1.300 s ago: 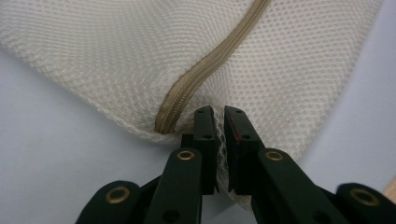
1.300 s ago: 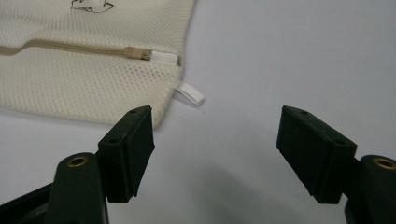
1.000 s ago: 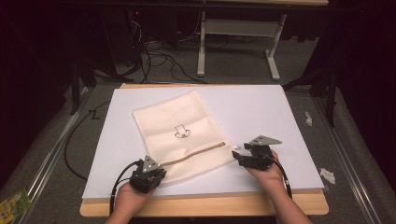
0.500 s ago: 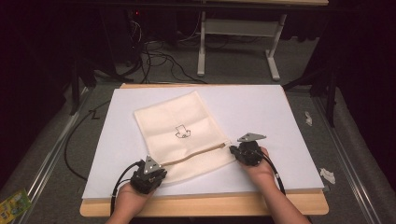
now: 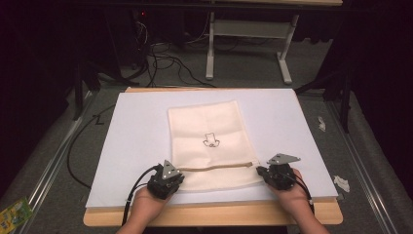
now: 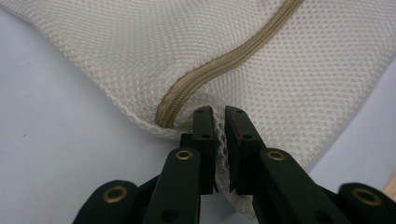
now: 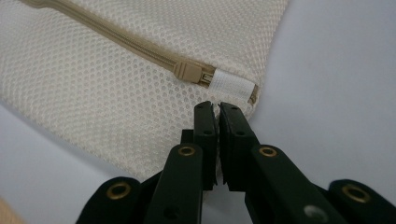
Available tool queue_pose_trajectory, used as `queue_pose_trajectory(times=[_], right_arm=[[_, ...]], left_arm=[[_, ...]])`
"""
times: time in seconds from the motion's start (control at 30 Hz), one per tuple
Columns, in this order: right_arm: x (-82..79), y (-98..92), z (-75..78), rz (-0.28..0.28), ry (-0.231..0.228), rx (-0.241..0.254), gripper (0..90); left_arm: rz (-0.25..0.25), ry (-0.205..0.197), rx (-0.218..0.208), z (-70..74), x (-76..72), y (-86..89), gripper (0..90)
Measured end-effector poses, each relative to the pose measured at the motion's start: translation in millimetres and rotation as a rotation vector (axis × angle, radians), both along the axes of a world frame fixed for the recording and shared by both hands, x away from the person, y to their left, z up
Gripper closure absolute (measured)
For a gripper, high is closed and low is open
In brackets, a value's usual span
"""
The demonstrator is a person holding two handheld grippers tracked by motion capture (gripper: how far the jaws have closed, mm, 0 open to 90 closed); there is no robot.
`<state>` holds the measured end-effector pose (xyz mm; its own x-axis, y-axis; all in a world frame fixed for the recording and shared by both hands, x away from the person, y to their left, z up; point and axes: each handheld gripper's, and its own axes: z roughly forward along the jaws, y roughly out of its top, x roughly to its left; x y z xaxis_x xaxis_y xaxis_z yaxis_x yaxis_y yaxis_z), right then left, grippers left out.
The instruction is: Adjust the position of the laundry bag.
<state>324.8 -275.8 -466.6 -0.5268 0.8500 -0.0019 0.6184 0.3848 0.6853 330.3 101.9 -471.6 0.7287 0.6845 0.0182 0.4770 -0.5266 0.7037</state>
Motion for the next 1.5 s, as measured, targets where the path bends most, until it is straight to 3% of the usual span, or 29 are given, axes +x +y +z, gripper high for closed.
queue_pose_trajectory(times=[0.07, 0.23, 0.43, 0.47, 0.5, 0.53, 0.57, 0.67, 0.7, 0.8, 0.83, 0.87, 1.0, 1.07, 1.3, 1.5], right_arm=[[-14.9, -9.0, 1.1, 0.0, 0.0, -0.003, 86.8], [-30.3, -14.9, 1.4, 0.002, 0.001, -0.011, 85.9], [-32.5, -15.8, 0.1, 0.009, -0.001, -0.025, 83.8], [-32.3, -16.4, 0.1, 0.01, -0.002, -0.023, 82.2], [-32.4, -17.6, 0.1, 0.003, -0.005, -0.021, 74.9], [-32.4, -17.6, 0.1, 0.003, -0.005, -0.021, 74.9], [-32.5, -18.7, 0.5, 0.0, -0.009, -0.013, 71.6], [-32.9, -25.1, 6.7, -0.03, -0.047, 0.035, 63.5], [-32.9, -25.1, 6.7, -0.03, -0.047, 0.035, 63.5], [-32.8, -30.4, 10.6, -0.046, -0.071, 0.072, 61.5], [-31.3, -33.8, 10.6, -0.061, -0.079, 0.111, 58.6], [-31.3, -33.8, 10.6, -0.061, -0.079, 0.111, 58.6], [-25.4, -42.5, 9.3, -0.125, -0.083, 0.166, 55.2], [-22.7, -46.3, 8.4, -0.133, -0.092, 0.18, 55.4], [-12.5, -50.7, 2.7, -0.158, -0.033, 0.218, 55.7], [-0.6, -36.2, -3.5, -0.1, 0.02, 0.205, 63.5]], left_arm=[[-0.014, -0.006, 0.004, -0.5, -1.2, -4.0, 82.8], [-0.039, -0.014, 0.022, -0.3, -6.3, -8.0, 81.7], [-0.065, -0.019, 0.035, 1.9, -17.4, -3.9, 79.7], [-0.068, -0.022, 0.039, 1.5, -17.6, -3.3, 78.4], [-0.059, -0.018, 0.04, 1.1, -16.3, -2.6, 74.6], [-0.059, -0.018, 0.04, 1.1, -16.3, -2.6, 71.9], [-0.056, -0.015, 0.031, 1.2, -15.5, -2.1, 71.9], [-0.045, -0.029, 0.019, 3.3, -15.0, -0.1, 55.9], [-0.039, -0.037, 0.013, 4.5, -15.1, 1.2, 55.9], [0.006, -0.067, -0.013, 9.5, -14.1, 7.3, 46.7], [0.043, -0.092, -0.054, 12.9, -12.0, 13.4, 43.2], [0.043, -0.092, -0.054, 12.9, -12.0, 13.4, 40.1], [0.085, -0.109, -0.095, 14.4, -8.8, 21.3, 35.9], [0.106, -0.118, -0.117, 14.9, -7.4, 26.7, 34.6], [0.143, -0.137, -0.161, 13.4, -3.8, 37.7, 35.9], [0.168, -0.174, -0.194, 14.1, -3.8, 44.5, 42.7]])
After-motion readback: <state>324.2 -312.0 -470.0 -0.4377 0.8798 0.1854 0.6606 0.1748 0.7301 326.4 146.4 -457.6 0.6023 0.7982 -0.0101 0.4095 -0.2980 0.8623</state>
